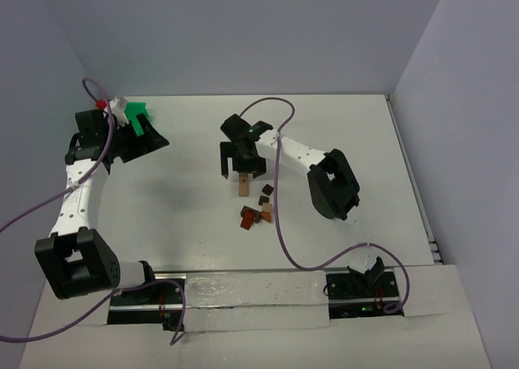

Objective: Build the wood block tower

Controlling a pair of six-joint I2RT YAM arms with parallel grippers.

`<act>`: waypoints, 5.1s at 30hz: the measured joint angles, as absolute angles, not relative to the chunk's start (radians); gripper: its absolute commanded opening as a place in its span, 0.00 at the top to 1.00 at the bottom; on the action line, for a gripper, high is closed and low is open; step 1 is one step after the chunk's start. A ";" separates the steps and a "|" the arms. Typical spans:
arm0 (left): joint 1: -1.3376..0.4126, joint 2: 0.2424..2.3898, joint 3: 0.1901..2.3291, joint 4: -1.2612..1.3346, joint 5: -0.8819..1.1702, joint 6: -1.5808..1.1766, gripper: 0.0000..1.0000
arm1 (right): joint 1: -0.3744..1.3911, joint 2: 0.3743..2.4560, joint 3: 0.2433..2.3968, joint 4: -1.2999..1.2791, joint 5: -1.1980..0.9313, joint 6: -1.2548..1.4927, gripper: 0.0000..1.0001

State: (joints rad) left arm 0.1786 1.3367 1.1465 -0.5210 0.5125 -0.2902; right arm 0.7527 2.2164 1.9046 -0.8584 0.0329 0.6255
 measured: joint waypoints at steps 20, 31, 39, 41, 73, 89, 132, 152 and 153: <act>0.180 1.101 1.061 -0.482 0.770 -0.137 0.03 | 0.750 1.648 1.466 -0.812 -0.170 0.190 0.10; 0.180 1.063 1.013 -0.455 0.706 -0.163 0.04 | 0.742 1.659 1.295 -0.792 -0.053 0.332 0.42; 0.180 1.066 1.005 -0.439 0.689 -0.177 0.04 | 0.728 1.814 1.364 -0.826 -0.038 0.429 0.36; 0.180 1.067 1.005 -0.437 0.685 -0.178 0.04 | 0.722 1.860 1.391 -0.830 -0.040 0.456 0.36; 0.180 1.108 0.989 -0.414 0.658 -0.179 0.04 | 0.665 1.928 1.341 -0.836 -0.140 0.542 0.63; 0.180 1.107 0.989 -0.414 0.632 -0.186 0.03 | 0.758 1.859 1.536 -0.902 -0.064 0.532 1.00; 0.180 1.110 0.989 -0.406 0.578 -0.207 0.02 | 0.775 2.147 1.880 -1.013 -0.067 0.633 1.00; 0.180 1.110 0.974 -0.395 0.575 -0.211 0.01 | 0.775 2.123 1.896 -1.014 0.008 0.662 1.00; 0.180 1.110 0.974 -0.395 0.575 -0.211 0.01 | 0.775 2.128 1.900 -1.012 0.007 0.662 1.00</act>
State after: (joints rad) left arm 0.1802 1.1099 0.9737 -0.3950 0.5755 -0.2110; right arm 0.7753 2.1283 1.8998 -1.0124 0.0073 0.6617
